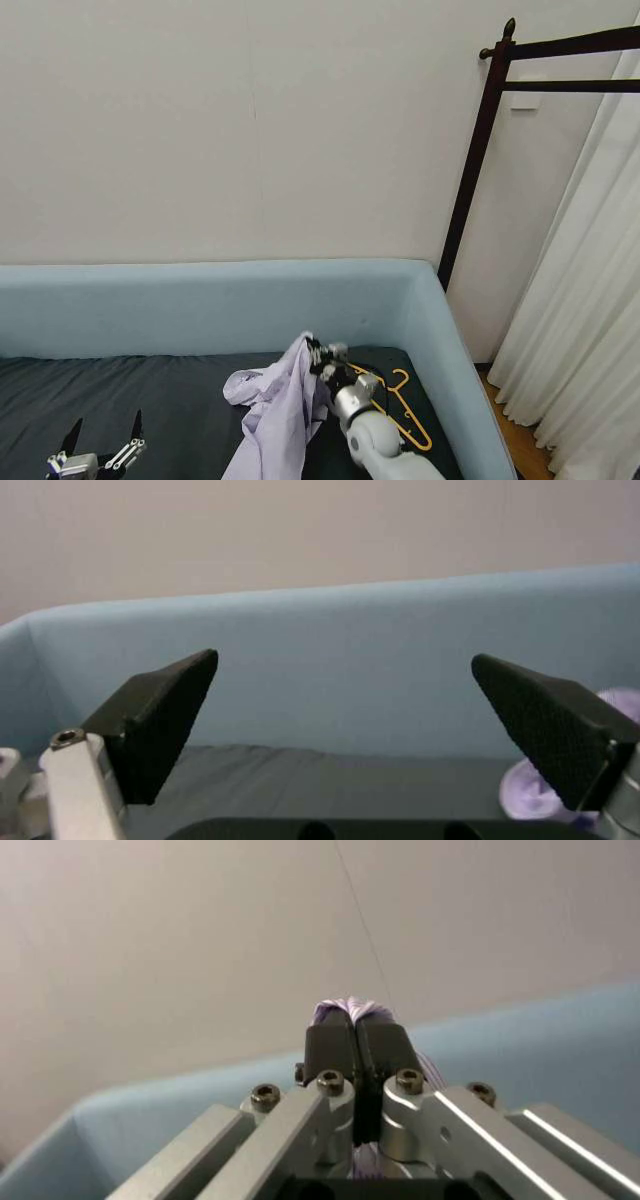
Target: Pick up the clothes from the sofa and hang them on the clothes hanger.
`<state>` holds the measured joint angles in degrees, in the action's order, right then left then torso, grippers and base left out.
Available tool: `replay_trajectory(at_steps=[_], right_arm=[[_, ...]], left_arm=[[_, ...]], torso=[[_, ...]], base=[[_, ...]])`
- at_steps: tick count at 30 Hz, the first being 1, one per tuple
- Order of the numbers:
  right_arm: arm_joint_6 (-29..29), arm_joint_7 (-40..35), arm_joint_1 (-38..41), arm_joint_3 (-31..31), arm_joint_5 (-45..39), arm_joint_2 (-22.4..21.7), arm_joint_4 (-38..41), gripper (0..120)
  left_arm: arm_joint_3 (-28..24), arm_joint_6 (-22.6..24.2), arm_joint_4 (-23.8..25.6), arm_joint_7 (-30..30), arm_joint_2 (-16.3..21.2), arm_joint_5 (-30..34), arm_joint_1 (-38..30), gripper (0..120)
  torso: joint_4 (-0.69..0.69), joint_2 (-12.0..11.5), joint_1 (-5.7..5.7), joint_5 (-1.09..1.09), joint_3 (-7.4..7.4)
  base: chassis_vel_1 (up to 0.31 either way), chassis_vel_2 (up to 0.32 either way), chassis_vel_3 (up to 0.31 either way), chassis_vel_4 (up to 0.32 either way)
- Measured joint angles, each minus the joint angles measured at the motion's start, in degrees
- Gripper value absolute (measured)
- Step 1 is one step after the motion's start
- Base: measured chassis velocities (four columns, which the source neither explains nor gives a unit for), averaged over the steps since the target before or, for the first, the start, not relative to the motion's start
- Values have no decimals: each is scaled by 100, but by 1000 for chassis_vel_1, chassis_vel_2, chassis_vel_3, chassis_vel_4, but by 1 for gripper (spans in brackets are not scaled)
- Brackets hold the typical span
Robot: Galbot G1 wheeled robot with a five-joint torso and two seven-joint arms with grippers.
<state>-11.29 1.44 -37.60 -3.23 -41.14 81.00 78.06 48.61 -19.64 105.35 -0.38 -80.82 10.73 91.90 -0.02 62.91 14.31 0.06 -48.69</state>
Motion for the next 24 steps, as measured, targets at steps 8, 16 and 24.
replay_trajectory(at_steps=[8,16,24], right_arm=[[26,-739,453,-125,-383,49,901,0],[-20,-1423,-397,-166,662,-257,1761,0],[-523,-999,-2693,-575,2257,-665,1128,0]], left_arm=[[19,-49,-6,-3,16,53,1,100],[-3,-162,-52,-3,41,73,-6,100],[-188,-202,-192,0,-7,-50,-147,100]], torso=[[0,0,0,0,0],[2,0,0,0,1],[1,1,0,1,1]], base=[[0,0,0,0],[0,0,0,0],[0,0,0,0]])
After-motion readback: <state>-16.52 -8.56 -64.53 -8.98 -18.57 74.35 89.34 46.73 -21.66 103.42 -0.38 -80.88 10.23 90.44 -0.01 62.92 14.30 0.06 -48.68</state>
